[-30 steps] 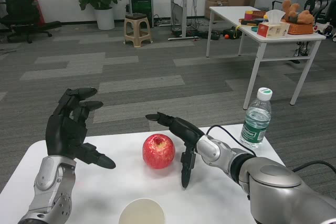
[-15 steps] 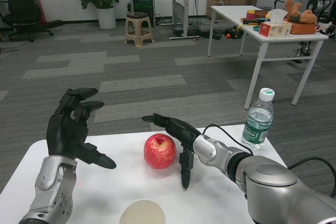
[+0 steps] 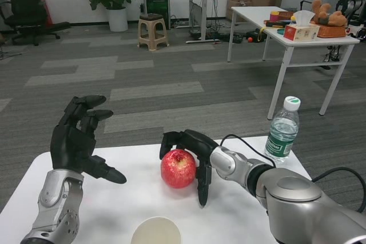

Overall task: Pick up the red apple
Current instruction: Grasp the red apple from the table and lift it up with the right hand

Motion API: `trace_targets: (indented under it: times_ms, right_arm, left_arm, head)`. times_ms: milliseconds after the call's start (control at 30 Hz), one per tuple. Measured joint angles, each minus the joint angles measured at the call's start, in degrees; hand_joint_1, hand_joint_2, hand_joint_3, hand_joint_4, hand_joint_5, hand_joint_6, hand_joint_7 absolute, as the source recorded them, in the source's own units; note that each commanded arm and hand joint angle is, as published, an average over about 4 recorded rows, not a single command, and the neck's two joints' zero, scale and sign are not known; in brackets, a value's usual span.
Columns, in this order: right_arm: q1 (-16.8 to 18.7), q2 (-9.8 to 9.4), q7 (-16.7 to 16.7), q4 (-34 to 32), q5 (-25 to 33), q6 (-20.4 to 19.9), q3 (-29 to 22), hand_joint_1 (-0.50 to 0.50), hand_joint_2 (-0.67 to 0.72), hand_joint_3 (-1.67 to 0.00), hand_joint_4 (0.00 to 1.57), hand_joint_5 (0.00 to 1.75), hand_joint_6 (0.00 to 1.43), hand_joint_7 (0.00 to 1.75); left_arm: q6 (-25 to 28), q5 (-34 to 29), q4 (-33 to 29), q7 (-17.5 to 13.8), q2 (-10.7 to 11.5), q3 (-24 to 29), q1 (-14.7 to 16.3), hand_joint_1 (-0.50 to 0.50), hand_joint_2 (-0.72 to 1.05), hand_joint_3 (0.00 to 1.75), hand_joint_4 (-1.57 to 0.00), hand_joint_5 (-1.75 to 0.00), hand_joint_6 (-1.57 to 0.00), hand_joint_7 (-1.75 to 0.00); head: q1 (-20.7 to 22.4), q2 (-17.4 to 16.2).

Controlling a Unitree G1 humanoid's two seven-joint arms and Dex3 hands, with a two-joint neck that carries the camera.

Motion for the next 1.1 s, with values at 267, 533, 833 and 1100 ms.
trace_targets:
  times_ms: [267,533,833,1100]
  right_arm:
    - [0.04,-0.32,1.28,0.95,0.00,-0.10,-0.54,-0.41,-0.54,-1.53,0.66,1.65,1.08,1.66]
    - [3.15,-1.22,3.34,1.76,0.08,-0.94,-5.56,-0.38,-0.49,-1.59,0.60,1.65,1.03,1.66]
    - [4.38,-1.68,3.96,1.09,0.05,-1.41,-8.00,-0.26,-0.48,-1.51,0.68,1.58,1.13,1.61]
    - [5.85,-3.37,4.77,-1.65,-0.01,-1.49,-10.48,-0.25,-0.48,-1.51,0.86,1.65,1.11,1.61]
  left_arm:
    - [-0.08,-0.08,0.00,0.00,-0.03,0.12,0.30,-0.48,-0.37,0.09,0.00,-1.54,-0.42,-1.05]
    - [-0.42,-0.08,-0.02,-0.01,-0.28,0.30,0.74,-0.48,-0.37,0.07,0.00,-1.54,-0.42,-1.05]
    - [-0.85,-0.08,-0.02,-0.02,-0.48,0.38,0.94,-0.48,-0.37,0.04,0.00,-1.54,-0.42,-1.05]
    - [-1.14,-0.10,-0.03,-0.02,-0.57,0.48,1.87,-0.48,-0.37,0.02,0.00,-1.54,-0.42,-1.05]
  head:
    - [0.11,-0.04]
    - [0.10,-0.07]
    - [0.80,0.27]
    - [1.44,0.39]
